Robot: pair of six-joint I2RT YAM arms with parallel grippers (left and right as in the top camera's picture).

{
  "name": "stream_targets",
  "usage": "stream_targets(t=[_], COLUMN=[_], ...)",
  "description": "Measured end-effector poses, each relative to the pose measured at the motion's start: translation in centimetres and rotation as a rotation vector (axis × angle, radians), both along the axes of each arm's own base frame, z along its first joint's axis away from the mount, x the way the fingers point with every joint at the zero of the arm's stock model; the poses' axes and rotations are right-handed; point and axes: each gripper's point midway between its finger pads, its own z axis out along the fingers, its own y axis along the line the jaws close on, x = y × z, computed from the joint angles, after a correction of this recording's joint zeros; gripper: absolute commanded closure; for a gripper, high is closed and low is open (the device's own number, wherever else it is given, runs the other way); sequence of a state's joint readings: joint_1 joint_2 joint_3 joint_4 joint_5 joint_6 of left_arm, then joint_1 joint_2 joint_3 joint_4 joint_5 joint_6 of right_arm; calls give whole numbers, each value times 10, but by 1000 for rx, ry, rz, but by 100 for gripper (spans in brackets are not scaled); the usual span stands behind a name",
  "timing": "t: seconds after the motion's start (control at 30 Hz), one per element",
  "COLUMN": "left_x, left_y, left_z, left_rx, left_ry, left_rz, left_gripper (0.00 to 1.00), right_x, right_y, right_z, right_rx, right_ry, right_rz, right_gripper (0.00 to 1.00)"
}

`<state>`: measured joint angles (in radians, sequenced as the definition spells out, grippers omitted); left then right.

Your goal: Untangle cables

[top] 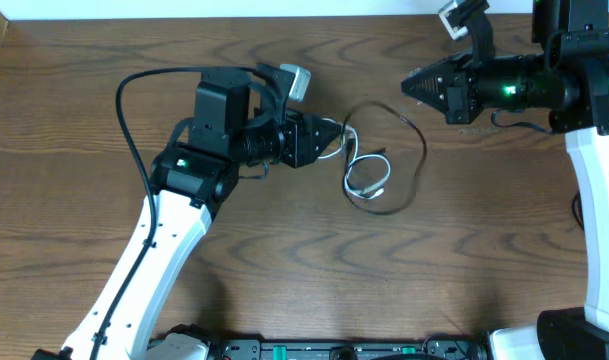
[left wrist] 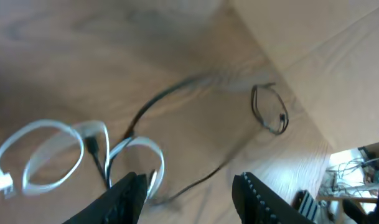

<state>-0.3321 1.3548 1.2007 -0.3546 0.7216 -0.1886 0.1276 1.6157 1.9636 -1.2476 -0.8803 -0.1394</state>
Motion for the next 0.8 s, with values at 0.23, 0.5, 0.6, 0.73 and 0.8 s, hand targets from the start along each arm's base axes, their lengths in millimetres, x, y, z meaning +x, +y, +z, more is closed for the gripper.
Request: stream_targets(t=[0.23,0.5,0.6,0.73,0.8], left_x=[0,-10,-8,-5,-5], left_y=[-2,4,5,5,3], left_z=[0,-60,-83,-107,-119], left_rx=[-16,73,107,135,152], left_ry=[20,273,345,415,442], left_rz=[3,20,34,39,34], left_gripper=[49,49,48,44,44], right_x=[-2,7,9,9,6], right_y=[3,-37,-58,-75,-84], right_z=[3,-40,-59,-87,-105], right_rx=[21,-251,-363,-448,-493], right_ry=[1,79,129,218,281], right_rz=[16,-177,-272,-356,-410], right_gripper=[92,64,59,57,57])
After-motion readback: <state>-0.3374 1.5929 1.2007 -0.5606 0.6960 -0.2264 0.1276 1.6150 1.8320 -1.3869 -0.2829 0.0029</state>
